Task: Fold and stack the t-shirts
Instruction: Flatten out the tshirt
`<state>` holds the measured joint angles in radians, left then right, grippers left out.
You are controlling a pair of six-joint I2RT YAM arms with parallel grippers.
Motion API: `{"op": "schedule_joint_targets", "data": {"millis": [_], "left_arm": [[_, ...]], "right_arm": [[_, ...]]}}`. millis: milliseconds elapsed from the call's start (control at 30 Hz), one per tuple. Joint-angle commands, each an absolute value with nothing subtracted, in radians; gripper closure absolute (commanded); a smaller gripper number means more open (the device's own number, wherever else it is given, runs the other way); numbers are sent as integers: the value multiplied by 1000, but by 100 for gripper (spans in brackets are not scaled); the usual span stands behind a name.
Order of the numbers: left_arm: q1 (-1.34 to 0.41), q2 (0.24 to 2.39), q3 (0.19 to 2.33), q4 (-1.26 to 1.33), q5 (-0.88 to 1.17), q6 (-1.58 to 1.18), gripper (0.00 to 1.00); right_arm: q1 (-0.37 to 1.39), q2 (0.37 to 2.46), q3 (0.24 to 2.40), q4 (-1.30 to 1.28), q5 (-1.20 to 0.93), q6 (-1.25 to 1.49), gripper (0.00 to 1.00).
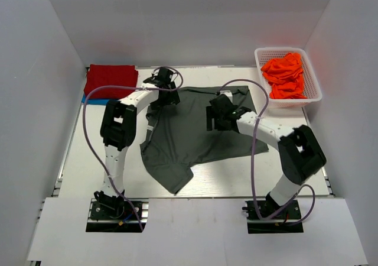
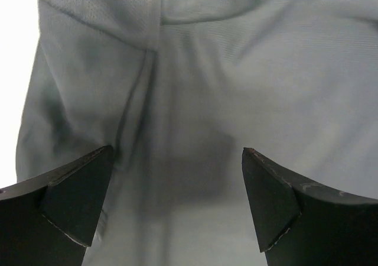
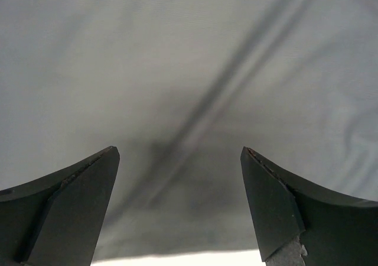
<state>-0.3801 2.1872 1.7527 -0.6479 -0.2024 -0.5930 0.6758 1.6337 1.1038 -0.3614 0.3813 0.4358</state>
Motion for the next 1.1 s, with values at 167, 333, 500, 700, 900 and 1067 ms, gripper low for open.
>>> {"op": "schedule_joint_targets", "data": {"millis": [167,333,500,700,900,1067], "left_arm": [[-330,2247,1824,-675,-260,-506,0],[-256,2256,1813,-686,-324,-488,0],[-206,2256,1864,-716,-425,-451,0],[-143,2279,1940,-819,-537,-405,0],[-89,2235,1927,-819,-523,-370,0],[-78,2198,1916,-787,-361,-310,0]], "right_arm": [[437,1781,1123,-316,210,403,10],[393,1827,1066,-307,160,408,12],[361,1864,1022,-318,141,446,13],[310,1845,1012,-350,176,488,16],[269,1881,1054,-400,120,505,16],[265,1852,1055,-365,94,443,17]]}}
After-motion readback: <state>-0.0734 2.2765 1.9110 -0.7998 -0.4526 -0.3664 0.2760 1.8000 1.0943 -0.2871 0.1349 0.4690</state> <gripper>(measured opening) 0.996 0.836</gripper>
